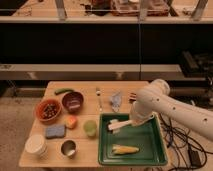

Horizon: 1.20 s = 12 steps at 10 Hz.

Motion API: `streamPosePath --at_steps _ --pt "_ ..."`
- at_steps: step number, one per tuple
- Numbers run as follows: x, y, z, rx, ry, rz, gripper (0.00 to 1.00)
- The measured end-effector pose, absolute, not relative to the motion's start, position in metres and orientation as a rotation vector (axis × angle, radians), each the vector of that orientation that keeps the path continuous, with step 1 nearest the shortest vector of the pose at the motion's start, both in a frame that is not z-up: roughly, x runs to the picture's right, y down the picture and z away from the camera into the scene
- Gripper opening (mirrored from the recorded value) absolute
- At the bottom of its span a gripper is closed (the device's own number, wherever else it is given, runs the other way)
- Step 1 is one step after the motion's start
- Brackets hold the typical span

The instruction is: Place brush in plastic cup

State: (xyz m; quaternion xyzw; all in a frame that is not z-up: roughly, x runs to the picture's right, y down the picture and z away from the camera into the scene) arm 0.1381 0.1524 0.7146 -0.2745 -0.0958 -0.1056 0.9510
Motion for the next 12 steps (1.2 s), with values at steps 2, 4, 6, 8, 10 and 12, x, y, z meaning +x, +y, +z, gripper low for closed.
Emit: streamPosePath --at_steps 2,4,6,8,10,12 --pt "0.106 0.146 0.698 -0.532 -0.091 -0.304 0.0" --pt "0.081 0.148 0.7 -0.522 0.06 -0.395 0.0" --pt "0.062 0.156 0.712 -0.55 0.111 -0.441 0.0" --pt "0.055 0.155 0.72 -0.576 0.117 -0.448 0.0" --pt "0.058 0.145 0.722 -0.588 0.13 -0.449 0.0" --pt "0.059 0.138 0.722 -0.591 0.148 -0.455 0.0"
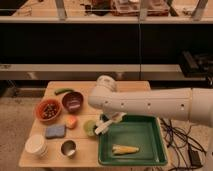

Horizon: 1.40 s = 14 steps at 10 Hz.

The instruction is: Place brush in plastic cup

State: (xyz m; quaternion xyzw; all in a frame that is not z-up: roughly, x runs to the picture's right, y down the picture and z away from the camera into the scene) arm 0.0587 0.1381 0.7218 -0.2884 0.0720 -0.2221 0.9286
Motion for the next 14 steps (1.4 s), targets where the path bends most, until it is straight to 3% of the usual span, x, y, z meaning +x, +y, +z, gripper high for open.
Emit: streamPosePath --at_steps 14 --pt "0.046 0.119 0.707 -0.691 -0.01 -0.503 0.0"
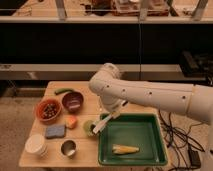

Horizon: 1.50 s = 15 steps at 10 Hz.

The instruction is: Place brush in plastic cup

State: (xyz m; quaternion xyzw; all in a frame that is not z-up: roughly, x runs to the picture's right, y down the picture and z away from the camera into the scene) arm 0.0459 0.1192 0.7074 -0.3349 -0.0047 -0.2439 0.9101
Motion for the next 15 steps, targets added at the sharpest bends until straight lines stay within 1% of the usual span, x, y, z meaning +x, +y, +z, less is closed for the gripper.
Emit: streamPosePath --at_steps 5,10,15 --pt "0.041 0.121 0.703 -0.689 -0.082 -0.522 0.0" --pt "0.028 0.123 0.716 -0.731 -0.126 -0.55 0.0" --pt "0.018 0.118 0.715 -0.761 -0.116 -0.58 0.0"
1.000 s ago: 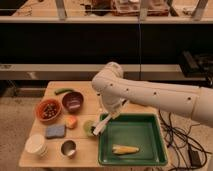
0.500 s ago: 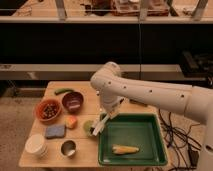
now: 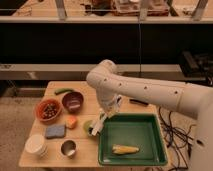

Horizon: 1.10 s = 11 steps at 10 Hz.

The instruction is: Place brush in plastic cup

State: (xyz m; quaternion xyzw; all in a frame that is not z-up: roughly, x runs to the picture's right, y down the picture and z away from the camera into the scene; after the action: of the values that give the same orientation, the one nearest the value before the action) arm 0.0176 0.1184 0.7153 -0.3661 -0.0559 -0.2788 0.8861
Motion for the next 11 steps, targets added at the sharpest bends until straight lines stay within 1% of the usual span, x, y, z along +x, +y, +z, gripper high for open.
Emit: streamPosePath --at_steps 6,11 --pt "-0.011 0.112 0.721 -0.801 -0.108 -0.611 0.0" --pt "-0.031 0.102 0.739 -0.811 -0.083 -0.617 0.0"
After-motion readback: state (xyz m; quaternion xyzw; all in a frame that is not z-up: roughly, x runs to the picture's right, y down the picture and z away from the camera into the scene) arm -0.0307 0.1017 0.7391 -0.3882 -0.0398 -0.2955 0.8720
